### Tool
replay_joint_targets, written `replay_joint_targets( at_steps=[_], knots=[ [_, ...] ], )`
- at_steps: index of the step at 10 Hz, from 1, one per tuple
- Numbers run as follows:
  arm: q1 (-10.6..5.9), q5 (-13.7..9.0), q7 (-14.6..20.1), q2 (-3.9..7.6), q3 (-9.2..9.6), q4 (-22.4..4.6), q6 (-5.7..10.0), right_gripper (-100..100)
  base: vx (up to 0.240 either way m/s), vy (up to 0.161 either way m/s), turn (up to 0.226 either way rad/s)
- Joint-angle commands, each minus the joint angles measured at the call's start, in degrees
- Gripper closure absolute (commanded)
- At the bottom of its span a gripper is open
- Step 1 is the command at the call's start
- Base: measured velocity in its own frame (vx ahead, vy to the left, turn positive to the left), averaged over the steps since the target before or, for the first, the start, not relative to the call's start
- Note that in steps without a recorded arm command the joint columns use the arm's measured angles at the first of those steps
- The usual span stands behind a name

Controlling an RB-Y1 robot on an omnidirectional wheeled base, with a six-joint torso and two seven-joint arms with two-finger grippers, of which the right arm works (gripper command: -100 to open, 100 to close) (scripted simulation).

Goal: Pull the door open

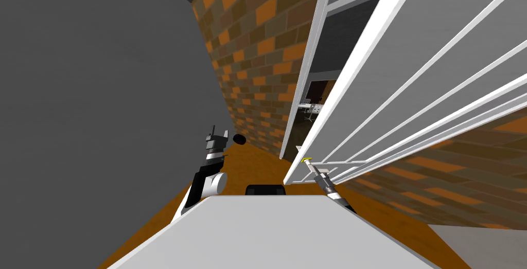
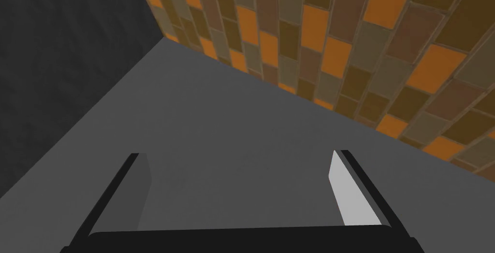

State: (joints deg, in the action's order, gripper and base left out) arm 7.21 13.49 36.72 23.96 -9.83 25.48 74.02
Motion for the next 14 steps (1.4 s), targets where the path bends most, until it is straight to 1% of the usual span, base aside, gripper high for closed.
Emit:
replay_joint_targets(
  at_steps=[1, 3, 6, 7, 8, 9, 10, 11, 12, 14],
  knots=[
    [-0.09, 0.13, 0.05, 0.22, -0.15, -0.55, 0.37, 100, -0.248, -0.084, 0.187],
    [-0.30, 0.32, 0.12, 0.34, -0.28, -1.09, 0.80, 100, -0.248, -0.077, 0.220],
    [-0.54, 0.55, 0.20, 0.49, -0.44, -1.73, 1.31, 100, -0.250, -0.087, 0.159],
    [-0.51, 0.59, 0.17, 0.30, -0.26, -1.51, 1.12, 100, -0.126, -0.033, 0.048],
    [0.00, -0.25, -0.15, -0.02, 0.20, 0.06, -0.32, 100, -0.063, -0.009, 0.017],
    [0.00, -0.25, -0.15, -0.02, 0.20, 0.06, -0.32, 100, -0.058, -0.010, 0.022],
    [-0.28, -1.27, -0.69, -0.24, 0.79, 0.74, -1.48, 100, -0.100, -0.034, 0.098],
    [-0.28, -1.27, -0.69, -0.24, 0.79, 0.74, -1.48, 100, -0.123, -0.036, 0.073],
    [-1.13, -2.53, -1.47, -0.48, 1.62, 0.88, -2.66, 100, -0.183, -0.037, 0.144],
    [-2.21, -4.14, -2.47, -0.78, 2.68, 1.05, -4.16, 100, -0.233, -0.078, 0.193]
  ],
)
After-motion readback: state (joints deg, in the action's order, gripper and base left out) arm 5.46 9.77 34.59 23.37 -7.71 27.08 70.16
